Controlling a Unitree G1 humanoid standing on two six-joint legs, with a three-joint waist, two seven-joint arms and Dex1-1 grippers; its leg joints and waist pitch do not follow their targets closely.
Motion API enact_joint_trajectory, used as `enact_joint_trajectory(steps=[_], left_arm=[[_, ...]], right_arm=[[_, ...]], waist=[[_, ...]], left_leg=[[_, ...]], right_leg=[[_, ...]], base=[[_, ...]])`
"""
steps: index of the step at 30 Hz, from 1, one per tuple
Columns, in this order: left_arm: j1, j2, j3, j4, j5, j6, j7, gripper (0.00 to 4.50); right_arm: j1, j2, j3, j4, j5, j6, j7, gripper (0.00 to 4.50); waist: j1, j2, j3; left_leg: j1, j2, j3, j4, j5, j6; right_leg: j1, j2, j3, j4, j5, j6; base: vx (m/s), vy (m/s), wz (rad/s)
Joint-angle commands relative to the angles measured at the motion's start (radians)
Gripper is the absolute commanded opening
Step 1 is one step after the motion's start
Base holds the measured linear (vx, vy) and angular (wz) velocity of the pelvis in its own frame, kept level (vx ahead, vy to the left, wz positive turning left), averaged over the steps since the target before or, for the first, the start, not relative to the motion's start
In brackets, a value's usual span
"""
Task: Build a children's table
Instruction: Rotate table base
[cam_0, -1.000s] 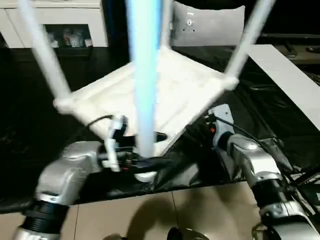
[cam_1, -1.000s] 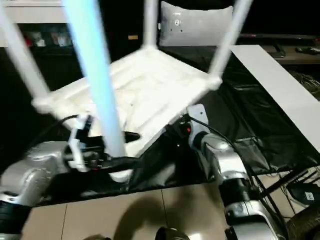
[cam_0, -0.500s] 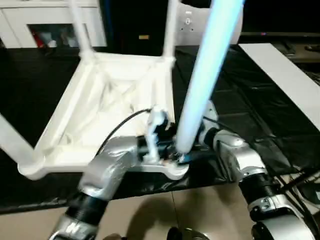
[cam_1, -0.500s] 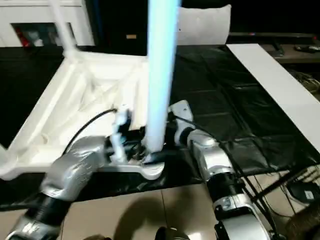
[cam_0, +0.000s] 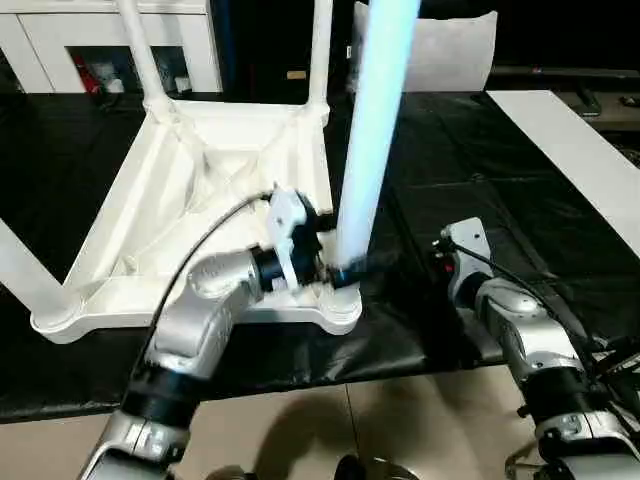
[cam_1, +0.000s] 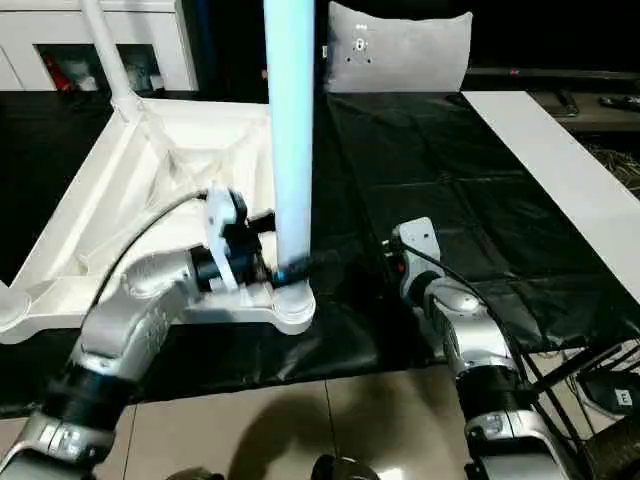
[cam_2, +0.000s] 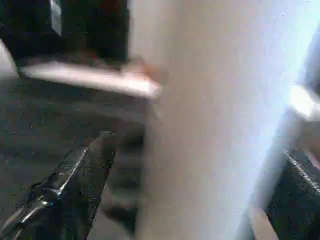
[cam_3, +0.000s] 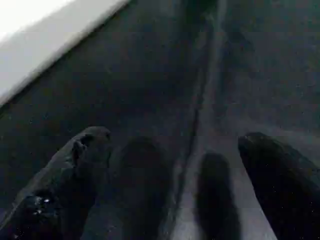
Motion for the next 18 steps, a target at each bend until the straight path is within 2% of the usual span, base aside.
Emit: enact_joint_trajectory(steps=[1,3,4,6,7,10,11,14,18], left_arm=[[0.013,0.036,-0.021,-0.016,0.039,0.015,-0.016,4.46],[0.019,0.050,-0.026,-0.017,0.051,0.021,-0.015,4.46],[0.032,0.078,-0.032,-0.022,0.081,0.039,-0.001,4.46],[0.037,0.087,-0.033,-0.025,0.092,0.044,0.006,4.46],[0.044,0.103,-0.035,-0.029,0.101,0.043,0.002,4.20],[0.058,0.142,-0.041,-0.040,0.108,0.043,-0.018,4.06],[0.057,0.157,-0.046,-0.029,0.122,0.014,-0.030,3.92],[0.047,0.185,-0.052,0.007,0.141,-0.047,-0.070,3.63],[0.017,0.240,-0.064,0.051,0.150,-0.075,-0.158,3.29]], right_arm=[[0.017,-0.030,-0.031,-0.050,0.025,0.014,0.023,4.50],[0.023,-0.038,-0.032,-0.065,0.027,0.009,0.035,4.50],[0.045,-0.063,-0.024,-0.110,0.027,-0.022,0.080,4.50],[0.055,-0.074,-0.019,-0.126,0.027,-0.034,0.098,4.50],[0.063,-0.087,-0.017,-0.142,0.026,-0.041,0.110,4.50],[0.080,-0.116,-0.020,-0.182,0.032,-0.051,0.143,4.50],[0.090,-0.131,-0.015,-0.206,0.033,-0.053,0.166,4.50],[0.115,-0.170,0.002,-0.257,0.049,-0.051,0.245,4.50],[0.149,-0.233,0.018,-0.327,0.095,-0.014,0.375,4.50]], waist=[[0.007,0.001,-0.077],[0.006,0.000,-0.076],[0.009,0.003,-0.075],[0.011,0.000,-0.077],[0.012,0.000,-0.076],[0.014,0.000,-0.076],[0.014,-0.003,-0.078],[0.016,-0.004,-0.077],[0.021,-0.003,-0.077]], left_leg=[[-0.001,0.063,-0.039,-0.062,-0.128,0.071],[0.000,0.065,-0.039,-0.062,-0.134,0.069],[0.003,0.064,-0.037,-0.062,-0.143,0.066],[-0.001,0.065,-0.039,-0.063,-0.135,0.071],[-0.001,0.066,-0.040,-0.064,-0.130,0.073],[-0.003,0.067,-0.040,-0.064,-0.120,0.080],[-0.001,0.068,-0.039,-0.063,-0.120,0.080],[-0.003,0.063,-0.038,-0.063,-0.128,0.087],[0.000,0.060,-0.038,-0.062,-0.145,0.091]], right_leg=[[0.064,-0.091,0.079,-0.095,-0.475,0.057],[0.063,-0.090,0.079,-0.095,-0.469,0.052],[0.062,-0.090,0.079,-0.098,-0.472,0.043],[0.066,-0.090,0.080,-0.092,-0.449,0.036],[0.066,-0.091,0.080,-0.092,-0.445,0.031],[0.067,-0.092,0.083,-0.087,-0.428,0.012],[0.067,-0.092,0.083,-0.087,-0.429,0.012],[0.068,-0.092,0.082,-0.092,-0.454,0.026],[0.067,-0.089,0.080,-0.101,-0.491,0.062]], base=[[0.000,0.000,0.00],[0.000,0.000,0.00],[0.000,0.000,0.00],[0.000,0.000,0.00],[0.000,0.000,0.00],[0.000,0.000,0.00],[0.000,0.000,0.00],[0.000,0.000,0.00],[0.000,0.000,0.00]])
